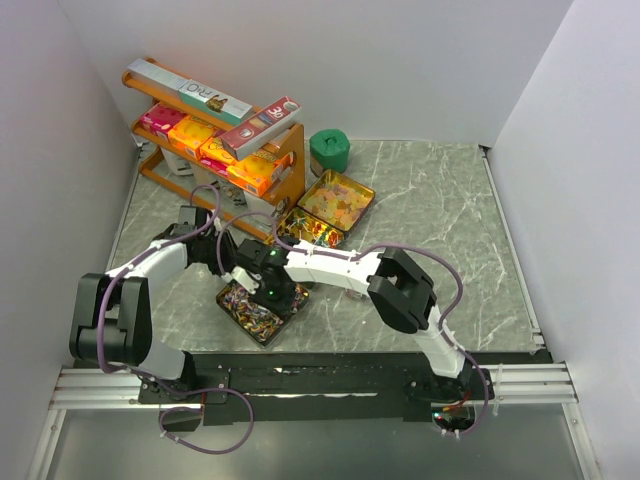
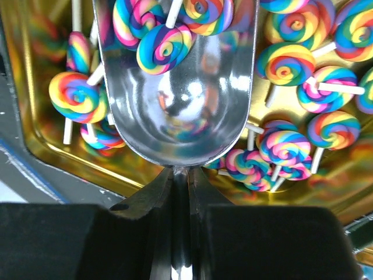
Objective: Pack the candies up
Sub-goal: Scoop the fake candies from the storage box.
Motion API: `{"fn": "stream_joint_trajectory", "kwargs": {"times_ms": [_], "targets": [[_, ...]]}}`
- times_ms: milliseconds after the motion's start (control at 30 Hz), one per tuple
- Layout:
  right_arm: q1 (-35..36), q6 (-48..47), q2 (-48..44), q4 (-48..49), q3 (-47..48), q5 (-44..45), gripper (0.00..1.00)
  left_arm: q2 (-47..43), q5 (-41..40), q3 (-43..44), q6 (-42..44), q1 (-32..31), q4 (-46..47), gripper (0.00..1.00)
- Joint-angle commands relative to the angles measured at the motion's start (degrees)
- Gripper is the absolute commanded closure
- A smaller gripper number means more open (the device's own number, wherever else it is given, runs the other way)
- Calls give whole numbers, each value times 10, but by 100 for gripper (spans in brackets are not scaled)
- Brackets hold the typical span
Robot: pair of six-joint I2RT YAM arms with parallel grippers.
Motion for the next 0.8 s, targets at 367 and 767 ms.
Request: {"fn": "stream_joint_trajectory", "kwargs": {"times_ms": [367,767], "targets": [[24,-14,-26,108,-7,188,100,1,-8,-9,-53,-6,-20,99],[51,-15,-14,141,15,205,100,3,-2,-7,-49,-6,-21,98]]}}
